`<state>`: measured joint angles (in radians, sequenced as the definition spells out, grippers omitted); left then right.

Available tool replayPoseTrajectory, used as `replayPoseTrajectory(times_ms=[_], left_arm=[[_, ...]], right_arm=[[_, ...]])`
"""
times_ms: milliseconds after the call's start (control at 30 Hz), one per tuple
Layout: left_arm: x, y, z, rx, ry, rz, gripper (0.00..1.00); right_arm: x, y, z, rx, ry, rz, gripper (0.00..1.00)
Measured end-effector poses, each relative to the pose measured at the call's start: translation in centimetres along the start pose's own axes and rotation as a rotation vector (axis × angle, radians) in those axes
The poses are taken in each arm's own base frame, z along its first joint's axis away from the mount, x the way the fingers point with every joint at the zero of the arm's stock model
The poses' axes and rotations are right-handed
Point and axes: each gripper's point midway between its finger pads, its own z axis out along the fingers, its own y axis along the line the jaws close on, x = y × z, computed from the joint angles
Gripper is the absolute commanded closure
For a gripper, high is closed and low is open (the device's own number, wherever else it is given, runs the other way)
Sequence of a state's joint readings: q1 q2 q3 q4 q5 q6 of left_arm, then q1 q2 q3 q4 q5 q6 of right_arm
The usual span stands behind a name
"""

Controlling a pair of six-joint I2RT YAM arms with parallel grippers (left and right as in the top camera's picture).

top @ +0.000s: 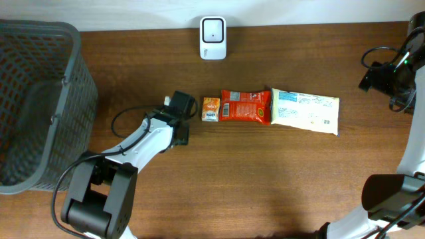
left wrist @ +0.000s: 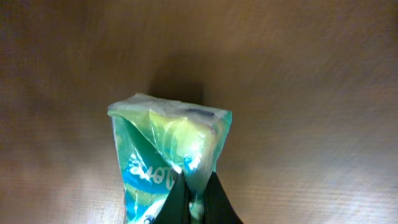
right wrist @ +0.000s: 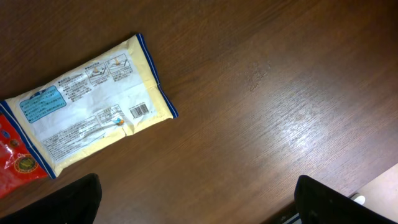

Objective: Scan the item barcode

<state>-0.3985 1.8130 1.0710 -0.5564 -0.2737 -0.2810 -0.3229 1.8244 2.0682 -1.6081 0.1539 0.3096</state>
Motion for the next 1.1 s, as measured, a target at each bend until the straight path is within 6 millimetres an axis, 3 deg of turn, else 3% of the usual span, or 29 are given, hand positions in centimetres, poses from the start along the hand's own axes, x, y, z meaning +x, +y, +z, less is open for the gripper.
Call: replayPoseTrajectory(times_ms=[233, 367, 433, 500, 533, 600, 667, 700, 800, 967, 1033, 1100], left_arm=[[-8.8, -2.3, -1.6, 0.105, -0.354, -0.030, 1.00], [-11.5, -3.5, -2.9, 0.176, -0.469, -0.046, 1.00], [-11.6, -4.0, -3.1, 0.204, -0.472, -0.041, 0.99], [-11.5, -4.8, -3.1, 0.251, -0.466, -0.029, 0.87], [-11.6, -5.1, -3.2, 0.266, -0.468, -0.023, 0.77], [-11.6, -5.5, -3.2, 0.285, -0.471, -0.013, 0.42], [-11.2, -5.7, -3.1, 0.293, -0.452, -0.008, 0.33], [-10.9, -5.8, -2.9, 0.296, -0.441, -0.004, 0.21], [-10.8, -5.9, -2.8, 0.300, -0.433, 0.000, 0.18], [-10.1, -5.6, -3.1, 0.295, -0.402, 0.007, 0.23], [-9.7, -5.0, -4.7, 0.291, -0.386, 0.010, 0.22], [-10.2, -4.0, -8.9, 0.299, -0.415, 0.002, 0.22]], right_arm=[[0.0, 0.0, 0.0, 0.000, 0.000, 0.000, 0.01], [0.0, 0.0, 0.0, 0.000, 0.001, 0.000, 0.02], [0.0, 0.0, 0.0, 0.000, 0.000, 0.000, 0.02], [0.0, 0.0, 0.0, 0.000, 0.000, 0.000, 0.02], [0.0, 0.0, 0.0, 0.000, 0.000, 0.000, 0.02], [0.0, 0.0, 0.0, 0.000, 0.001, 0.000, 0.02], [0.0, 0.0, 0.0, 0.000, 0.000, 0.000, 0.02], [0.0, 0.0, 0.0, 0.000, 0.000, 0.000, 0.01], [0.0, 0.0, 0.0, 0.000, 0.000, 0.000, 0.02], [0.0, 0.0, 0.0, 0.000, 0.000, 0.000, 0.01], [0.0, 0.0, 0.0, 0.000, 0.000, 0.000, 0.02], [0.0, 0.0, 0.0, 0.000, 0.001, 0.000, 0.01]])
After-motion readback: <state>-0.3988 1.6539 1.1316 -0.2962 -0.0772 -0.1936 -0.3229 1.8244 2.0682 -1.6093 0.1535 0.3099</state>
